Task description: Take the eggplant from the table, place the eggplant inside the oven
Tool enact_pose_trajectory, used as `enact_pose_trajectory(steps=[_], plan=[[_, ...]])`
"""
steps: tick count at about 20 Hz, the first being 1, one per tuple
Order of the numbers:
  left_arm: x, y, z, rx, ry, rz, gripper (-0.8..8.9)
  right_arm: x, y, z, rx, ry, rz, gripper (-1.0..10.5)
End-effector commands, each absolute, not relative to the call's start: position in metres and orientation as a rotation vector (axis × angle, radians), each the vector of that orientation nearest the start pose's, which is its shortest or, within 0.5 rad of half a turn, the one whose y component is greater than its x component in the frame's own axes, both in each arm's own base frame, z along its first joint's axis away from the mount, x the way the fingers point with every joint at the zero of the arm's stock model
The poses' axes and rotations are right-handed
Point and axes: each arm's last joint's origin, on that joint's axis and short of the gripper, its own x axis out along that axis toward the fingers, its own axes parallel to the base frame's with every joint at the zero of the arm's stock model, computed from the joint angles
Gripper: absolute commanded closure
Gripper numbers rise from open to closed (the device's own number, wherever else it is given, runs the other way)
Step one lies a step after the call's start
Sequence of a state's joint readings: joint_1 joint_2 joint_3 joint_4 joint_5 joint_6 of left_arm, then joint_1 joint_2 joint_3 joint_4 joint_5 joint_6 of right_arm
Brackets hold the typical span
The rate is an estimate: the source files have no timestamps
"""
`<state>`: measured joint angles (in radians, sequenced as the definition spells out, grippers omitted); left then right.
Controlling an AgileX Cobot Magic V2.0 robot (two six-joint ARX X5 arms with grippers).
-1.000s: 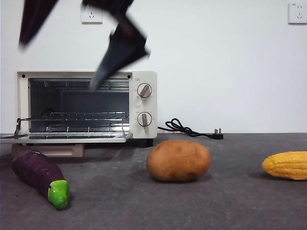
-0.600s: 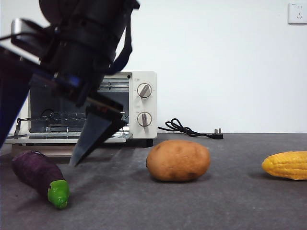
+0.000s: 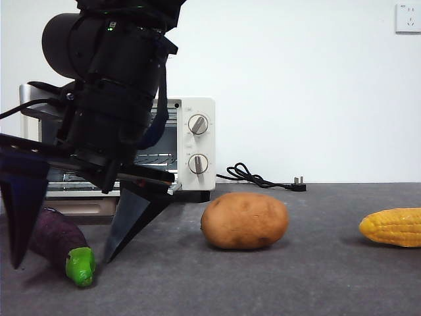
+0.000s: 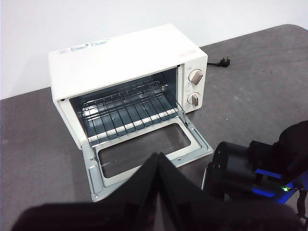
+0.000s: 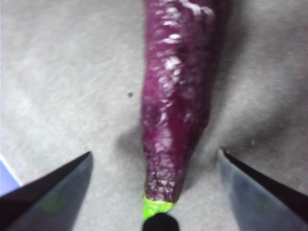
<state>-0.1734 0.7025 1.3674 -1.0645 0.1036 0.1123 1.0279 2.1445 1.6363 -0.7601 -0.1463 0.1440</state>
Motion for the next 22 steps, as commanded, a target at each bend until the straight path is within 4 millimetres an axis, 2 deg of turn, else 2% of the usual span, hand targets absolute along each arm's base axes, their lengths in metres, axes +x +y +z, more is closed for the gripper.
enact_pose_trajectory(steps=[1,2,9,11,15,17,22], plan=[[0.061,-0.014,0.435,0.139,0.380,-0.302,8.19,0.221,0.378,0.154,-0.469,1.284,0.864,8.5],[0.061,-0.014,0.435,0.139,0.379,-0.302,8.19,0.221,0.378,0.154,-0.473,1.273,0.856,9.5],[0.061,-0.014,0.435,0.140,0.379,-0.301,8.19,0.222,0.382,0.157,-0.463,1.224,0.844,9.6],[0.061,-0.014,0.435,0.144,0.380,-0.288,8.19,0.219,0.380,0.174,-0.451,1.199,0.868,9.6],[0.061,-0.013,0.434,0.153,0.385,-0.275,8.19,0.208,0.371,0.227,-0.371,1.110,0.972,9.6],[0.061,-0.013,0.433,0.153,0.396,-0.276,8.19,0.209,0.368,0.244,-0.344,1.045,0.993,9.6],[0.061,-0.013,0.433,0.153,0.402,-0.277,8.19,0.245,0.356,0.251,-0.169,0.999,1.019,9.6]])
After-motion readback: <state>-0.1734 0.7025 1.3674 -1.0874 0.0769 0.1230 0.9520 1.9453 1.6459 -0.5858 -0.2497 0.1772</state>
